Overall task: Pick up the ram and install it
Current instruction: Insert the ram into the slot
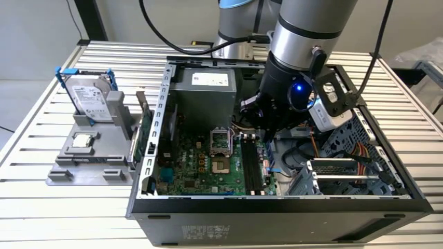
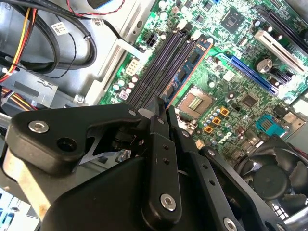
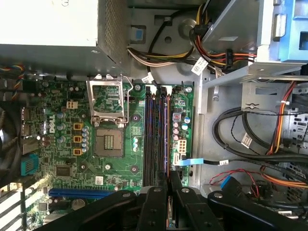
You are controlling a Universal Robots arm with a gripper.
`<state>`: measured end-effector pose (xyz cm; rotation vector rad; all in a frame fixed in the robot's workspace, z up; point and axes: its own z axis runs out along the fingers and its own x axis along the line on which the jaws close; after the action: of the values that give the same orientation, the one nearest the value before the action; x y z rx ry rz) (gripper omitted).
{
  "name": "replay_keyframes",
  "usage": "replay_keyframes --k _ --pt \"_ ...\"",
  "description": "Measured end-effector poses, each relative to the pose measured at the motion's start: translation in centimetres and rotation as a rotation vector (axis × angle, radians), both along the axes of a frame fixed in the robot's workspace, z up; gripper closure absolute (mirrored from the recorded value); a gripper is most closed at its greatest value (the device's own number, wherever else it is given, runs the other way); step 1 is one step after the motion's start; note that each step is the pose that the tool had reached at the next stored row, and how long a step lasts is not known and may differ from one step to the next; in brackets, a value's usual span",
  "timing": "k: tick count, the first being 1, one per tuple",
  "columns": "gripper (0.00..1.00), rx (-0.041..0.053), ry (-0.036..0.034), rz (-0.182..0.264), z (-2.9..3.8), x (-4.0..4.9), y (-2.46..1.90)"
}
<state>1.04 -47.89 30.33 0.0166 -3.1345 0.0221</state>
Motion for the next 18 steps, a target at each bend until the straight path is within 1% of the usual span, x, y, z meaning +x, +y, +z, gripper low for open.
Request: replay_keyframes --k 18 --pt "1.00 -0.0002 -0.0001 0.000 -0.49 0.00 0.00"
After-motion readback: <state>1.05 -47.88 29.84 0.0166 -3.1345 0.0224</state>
